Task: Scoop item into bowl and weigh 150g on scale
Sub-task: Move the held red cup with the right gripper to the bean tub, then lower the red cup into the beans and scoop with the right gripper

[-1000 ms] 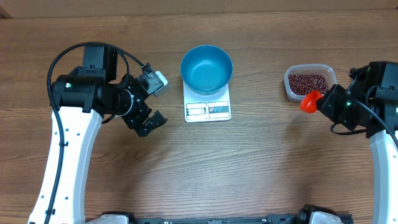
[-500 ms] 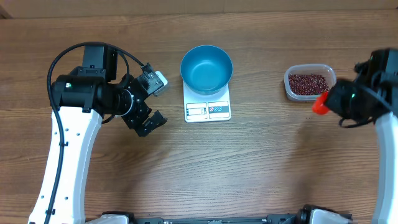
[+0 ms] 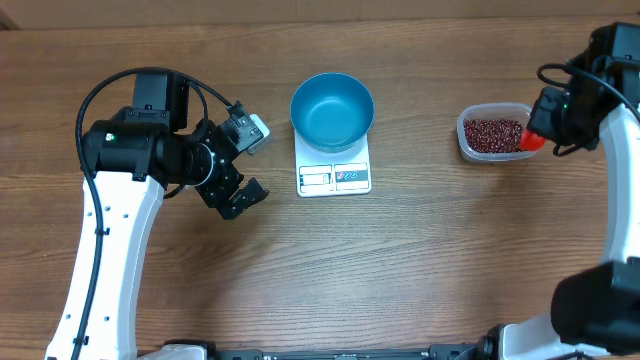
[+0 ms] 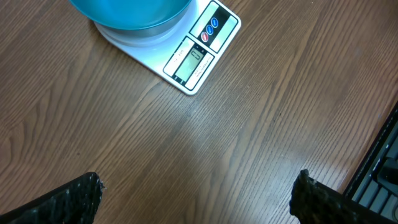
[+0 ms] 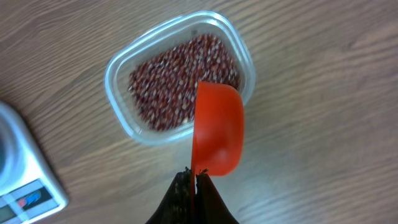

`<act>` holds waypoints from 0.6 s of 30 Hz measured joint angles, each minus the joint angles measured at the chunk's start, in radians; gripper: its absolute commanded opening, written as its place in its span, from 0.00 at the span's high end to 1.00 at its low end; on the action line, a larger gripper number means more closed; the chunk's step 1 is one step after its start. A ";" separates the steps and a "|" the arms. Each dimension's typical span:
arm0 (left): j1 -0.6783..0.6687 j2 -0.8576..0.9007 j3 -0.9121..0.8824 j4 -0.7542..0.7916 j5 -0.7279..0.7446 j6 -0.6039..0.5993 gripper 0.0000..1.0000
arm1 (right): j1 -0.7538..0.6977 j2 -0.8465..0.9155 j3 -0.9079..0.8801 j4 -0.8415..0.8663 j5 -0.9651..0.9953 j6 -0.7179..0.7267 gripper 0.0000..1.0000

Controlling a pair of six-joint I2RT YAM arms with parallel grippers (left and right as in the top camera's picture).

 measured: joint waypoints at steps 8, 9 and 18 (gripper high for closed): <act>0.000 0.000 0.000 0.000 0.000 0.000 0.00 | 0.053 0.107 0.000 0.104 0.095 -0.074 0.96; 0.000 0.000 0.000 0.000 0.000 0.000 0.00 | 0.062 0.116 0.000 0.109 0.108 -0.084 0.96; 0.000 0.000 0.000 0.000 0.000 0.000 0.00 | 0.084 0.190 0.000 0.140 0.201 -0.134 0.96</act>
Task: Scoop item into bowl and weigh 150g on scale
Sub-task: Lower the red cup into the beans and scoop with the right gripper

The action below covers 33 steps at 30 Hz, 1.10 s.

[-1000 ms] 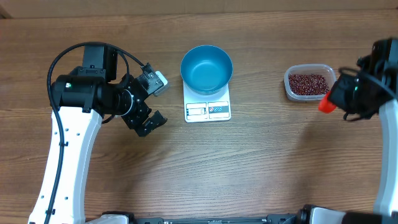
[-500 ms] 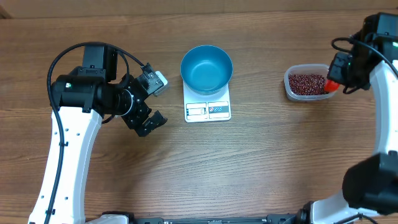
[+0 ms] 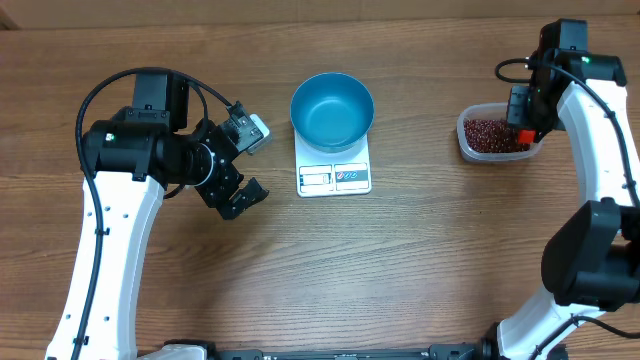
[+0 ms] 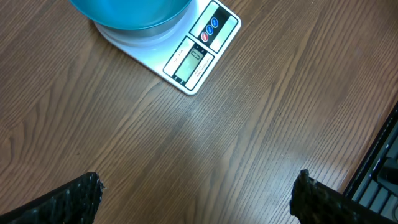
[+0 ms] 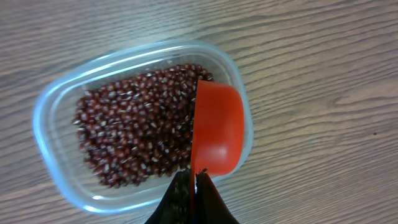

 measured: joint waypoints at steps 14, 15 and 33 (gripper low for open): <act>0.000 0.000 0.000 0.000 0.000 0.000 0.00 | 0.001 0.089 0.011 -0.018 -0.027 -0.022 0.96; 0.000 0.000 0.000 0.000 0.000 0.000 0.00 | 0.001 0.089 0.011 -0.023 -0.037 -0.022 0.96; 0.000 0.000 0.000 0.000 0.000 0.000 0.00 | -0.094 0.100 0.011 -0.066 -0.336 0.013 0.96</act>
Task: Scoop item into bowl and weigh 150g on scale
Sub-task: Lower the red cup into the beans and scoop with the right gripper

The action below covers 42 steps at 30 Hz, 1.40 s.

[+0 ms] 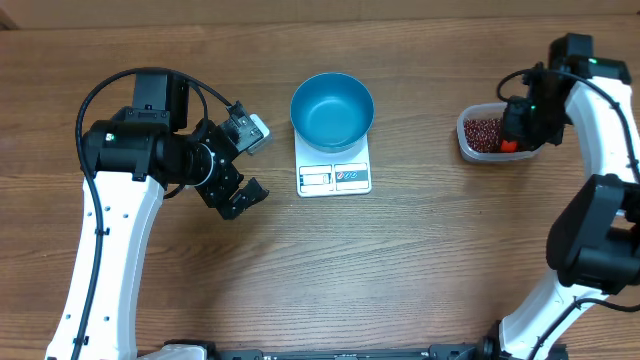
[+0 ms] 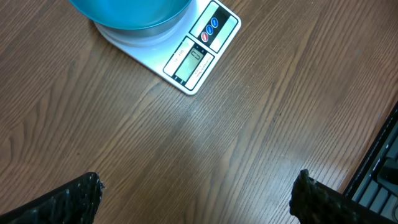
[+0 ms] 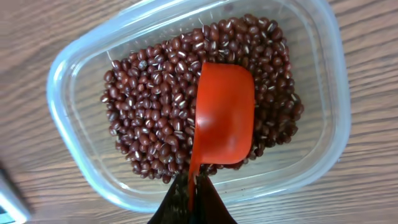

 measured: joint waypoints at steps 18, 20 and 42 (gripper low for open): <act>0.000 0.000 0.000 0.000 0.000 0.000 0.00 | -0.050 0.054 0.005 -0.007 -0.249 0.008 0.96; 0.000 0.000 0.000 0.000 0.000 0.000 0.00 | -0.051 0.057 0.005 -0.007 -0.264 0.008 0.96; 0.000 0.000 0.000 0.000 0.000 0.000 0.01 | -0.145 0.085 -0.003 -0.055 -0.418 -0.071 0.96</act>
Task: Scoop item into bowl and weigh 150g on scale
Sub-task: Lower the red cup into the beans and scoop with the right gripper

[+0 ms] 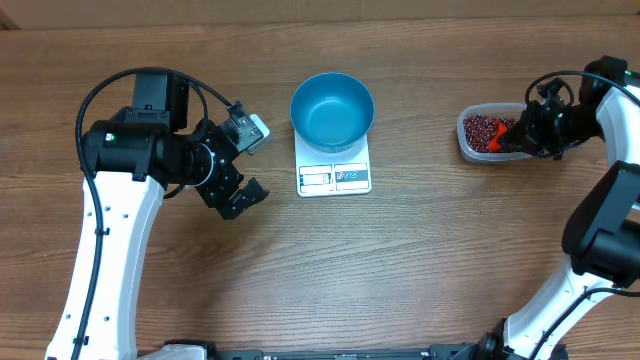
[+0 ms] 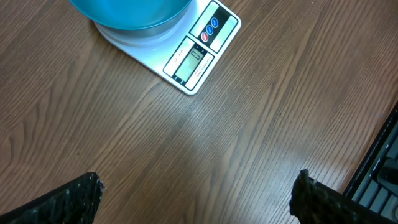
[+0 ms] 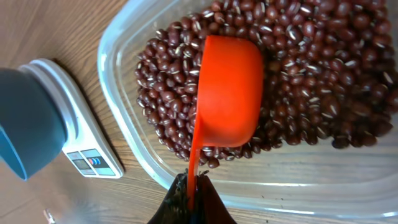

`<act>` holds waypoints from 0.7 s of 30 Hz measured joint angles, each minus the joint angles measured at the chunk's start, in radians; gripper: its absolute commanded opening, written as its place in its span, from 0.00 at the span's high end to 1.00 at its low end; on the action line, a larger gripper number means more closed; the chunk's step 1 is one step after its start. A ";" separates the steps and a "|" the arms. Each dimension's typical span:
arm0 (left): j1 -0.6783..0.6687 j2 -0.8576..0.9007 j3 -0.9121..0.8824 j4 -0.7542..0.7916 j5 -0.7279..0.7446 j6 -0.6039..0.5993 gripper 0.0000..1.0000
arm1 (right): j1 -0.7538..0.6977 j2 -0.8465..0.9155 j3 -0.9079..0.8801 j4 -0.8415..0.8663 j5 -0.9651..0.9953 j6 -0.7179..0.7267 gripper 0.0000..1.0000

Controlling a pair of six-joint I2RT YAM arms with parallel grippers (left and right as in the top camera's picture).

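Observation:
An empty blue bowl (image 1: pixel 332 109) stands on a white scale (image 1: pixel 334 177) at the middle of the table. At the far right, a clear tub of red beans (image 1: pixel 484 134) holds the orange scoop (image 3: pixel 229 93), which lies back side up and pressed into the beans (image 3: pixel 311 74). My right gripper (image 3: pixel 191 186) is shut on the scoop's handle, tilted low over the tub. My left gripper (image 2: pixel 196 202) hangs open over bare wood left of the scale; the scale's corner (image 2: pixel 196 56) shows ahead of it.
The wooden table (image 1: pixel 400 270) carries only the scale, bowl and tub. My left arm (image 1: pixel 130 160) stands at the left side, my right arm (image 1: pixel 610 180) along the right edge.
My right gripper has tilted and lowered the scoop deeper into the beans, its wrist swung toward the right of the tub. The left arm has not moved.
My right gripper first held the orange scoop beside the tub's near edge. Then it was over the tub's right side, then over the beans inside the tub. Now the scoop is pushed into the beans. The left gripper stayed open and still throughout.

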 measured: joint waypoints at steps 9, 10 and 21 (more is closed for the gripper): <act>0.000 0.000 0.000 0.000 0.000 0.000 0.00 | -0.056 0.000 -0.074 0.053 -0.070 -0.014 0.96; 0.000 0.000 0.000 0.000 0.000 0.000 0.00 | -0.065 0.000 -0.079 0.054 -0.074 -0.014 0.96; 0.000 0.000 0.000 0.000 0.000 0.000 0.00 | -0.138 0.001 -0.089 0.043 -0.140 -0.021 0.96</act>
